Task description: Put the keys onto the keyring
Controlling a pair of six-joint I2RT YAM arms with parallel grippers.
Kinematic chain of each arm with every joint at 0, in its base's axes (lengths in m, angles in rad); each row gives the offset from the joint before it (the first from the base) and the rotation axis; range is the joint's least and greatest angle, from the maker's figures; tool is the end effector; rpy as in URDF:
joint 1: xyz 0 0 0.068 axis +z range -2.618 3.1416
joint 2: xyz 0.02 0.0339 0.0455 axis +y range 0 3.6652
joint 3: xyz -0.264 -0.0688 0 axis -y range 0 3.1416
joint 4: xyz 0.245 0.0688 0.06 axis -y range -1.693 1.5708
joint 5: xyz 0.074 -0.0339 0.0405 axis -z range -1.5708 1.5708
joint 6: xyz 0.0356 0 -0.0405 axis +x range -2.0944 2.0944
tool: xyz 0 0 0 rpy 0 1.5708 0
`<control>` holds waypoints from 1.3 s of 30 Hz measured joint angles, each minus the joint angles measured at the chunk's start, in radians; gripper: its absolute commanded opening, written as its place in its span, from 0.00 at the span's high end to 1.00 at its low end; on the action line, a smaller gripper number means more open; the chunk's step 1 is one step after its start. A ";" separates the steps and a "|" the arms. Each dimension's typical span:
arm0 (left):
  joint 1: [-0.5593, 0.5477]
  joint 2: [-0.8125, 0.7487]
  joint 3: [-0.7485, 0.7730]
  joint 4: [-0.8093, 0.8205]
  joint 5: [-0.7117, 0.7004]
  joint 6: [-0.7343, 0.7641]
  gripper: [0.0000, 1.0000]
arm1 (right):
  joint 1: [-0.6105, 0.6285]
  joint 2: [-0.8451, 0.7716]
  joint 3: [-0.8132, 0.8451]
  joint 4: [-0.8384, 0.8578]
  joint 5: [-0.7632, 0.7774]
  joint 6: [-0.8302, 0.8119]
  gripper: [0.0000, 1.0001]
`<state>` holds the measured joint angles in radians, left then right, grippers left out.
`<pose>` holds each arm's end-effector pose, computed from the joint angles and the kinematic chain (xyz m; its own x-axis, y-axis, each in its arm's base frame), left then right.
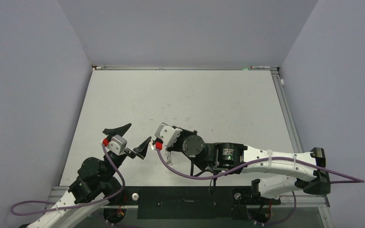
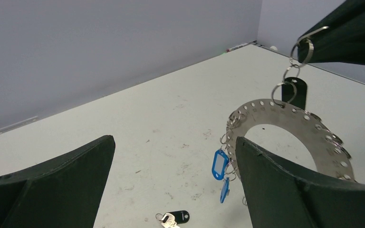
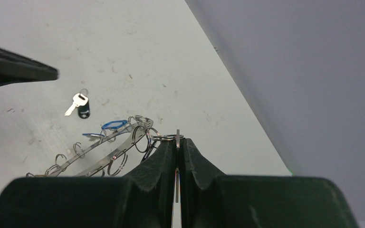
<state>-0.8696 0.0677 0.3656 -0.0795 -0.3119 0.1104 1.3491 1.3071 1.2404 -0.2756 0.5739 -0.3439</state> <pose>0.0590 -0.0529 0.2840 0.1978 -0.0717 -0.9776 0.5153 0.8560 0.0415 0.0843 0.2860 0.3770 0.1688 -0.5387 -0.8254 -0.6903 0.5331 -0.4892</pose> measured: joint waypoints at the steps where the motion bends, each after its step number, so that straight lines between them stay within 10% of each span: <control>1: 0.003 -0.013 -0.004 0.001 -0.004 0.000 0.04 | -0.022 0.019 0.019 0.001 0.001 0.004 0.95; 24: 0.099 -0.009 -0.018 -0.005 0.062 -0.002 0.04 | -0.254 0.510 0.470 -0.006 0.007 0.042 0.95; 39: 0.108 0.016 -0.018 -0.015 0.069 -0.002 0.04 | -0.321 0.389 -0.152 -0.117 -0.029 0.457 0.95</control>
<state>-0.7620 0.0834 0.3481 -0.0944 -0.2432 0.1081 1.0279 1.6958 1.0882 -0.3931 0.5446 0.1127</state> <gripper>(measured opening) 0.962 0.065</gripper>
